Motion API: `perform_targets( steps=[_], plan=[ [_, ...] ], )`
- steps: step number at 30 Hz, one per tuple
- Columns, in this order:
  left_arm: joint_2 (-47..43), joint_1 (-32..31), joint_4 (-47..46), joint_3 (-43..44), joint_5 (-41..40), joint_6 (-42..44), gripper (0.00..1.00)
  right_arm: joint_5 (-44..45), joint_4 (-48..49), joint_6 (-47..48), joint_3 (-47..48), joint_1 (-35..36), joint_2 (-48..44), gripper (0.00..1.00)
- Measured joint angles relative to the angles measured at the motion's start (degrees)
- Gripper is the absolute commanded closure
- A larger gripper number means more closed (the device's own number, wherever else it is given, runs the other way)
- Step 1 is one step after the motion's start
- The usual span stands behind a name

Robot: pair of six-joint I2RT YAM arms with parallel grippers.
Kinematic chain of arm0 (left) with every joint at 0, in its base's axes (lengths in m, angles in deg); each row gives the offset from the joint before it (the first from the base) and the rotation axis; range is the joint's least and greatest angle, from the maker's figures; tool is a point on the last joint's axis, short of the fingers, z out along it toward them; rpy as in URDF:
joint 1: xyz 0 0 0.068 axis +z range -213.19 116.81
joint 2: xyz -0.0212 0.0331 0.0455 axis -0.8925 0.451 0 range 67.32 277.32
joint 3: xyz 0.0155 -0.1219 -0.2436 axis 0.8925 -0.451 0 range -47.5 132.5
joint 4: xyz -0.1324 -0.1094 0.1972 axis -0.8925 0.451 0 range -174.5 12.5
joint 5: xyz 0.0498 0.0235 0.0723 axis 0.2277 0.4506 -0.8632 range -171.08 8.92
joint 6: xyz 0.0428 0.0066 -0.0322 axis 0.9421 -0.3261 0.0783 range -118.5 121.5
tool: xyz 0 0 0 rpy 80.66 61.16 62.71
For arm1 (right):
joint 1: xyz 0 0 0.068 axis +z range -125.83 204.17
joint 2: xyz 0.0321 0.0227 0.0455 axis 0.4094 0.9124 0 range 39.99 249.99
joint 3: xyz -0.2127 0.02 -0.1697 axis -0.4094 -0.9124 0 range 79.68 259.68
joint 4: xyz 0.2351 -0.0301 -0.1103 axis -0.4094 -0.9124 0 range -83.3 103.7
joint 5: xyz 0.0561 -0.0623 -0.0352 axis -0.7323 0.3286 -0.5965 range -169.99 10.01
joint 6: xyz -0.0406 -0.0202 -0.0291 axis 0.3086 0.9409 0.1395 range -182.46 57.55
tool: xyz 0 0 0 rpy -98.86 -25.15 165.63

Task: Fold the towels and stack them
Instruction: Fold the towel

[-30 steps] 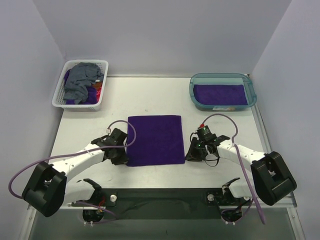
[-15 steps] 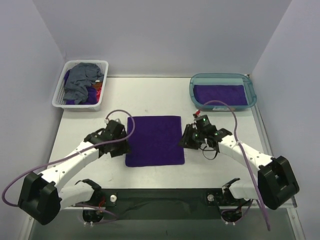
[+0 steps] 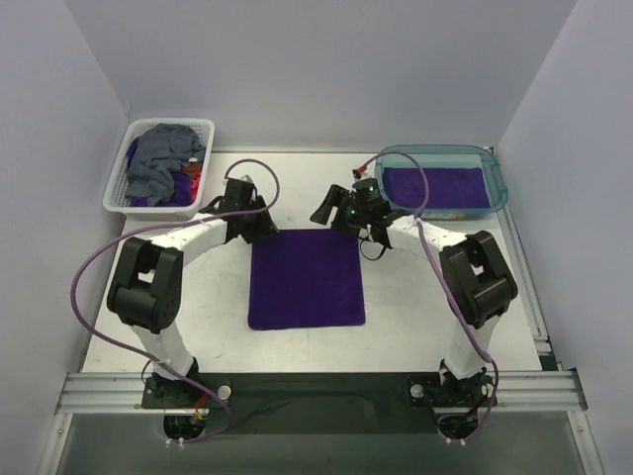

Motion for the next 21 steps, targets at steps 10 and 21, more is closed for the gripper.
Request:
perform_targets(
  steps=[10, 21],
  plan=[
    [11.2, 5.6, -8.6, 2.3, 4.5, -0.5, 0.56, 1.1, 8.5, -1.4, -2.1, -5.4, 9.8, 0.31],
    [9.6, 7.0, -11.3, -0.2, 6.9, -0.3, 0.42, 4.1, 8.2, 2.9, -2.6, -7.7, 8.9, 0.3]
  ],
)
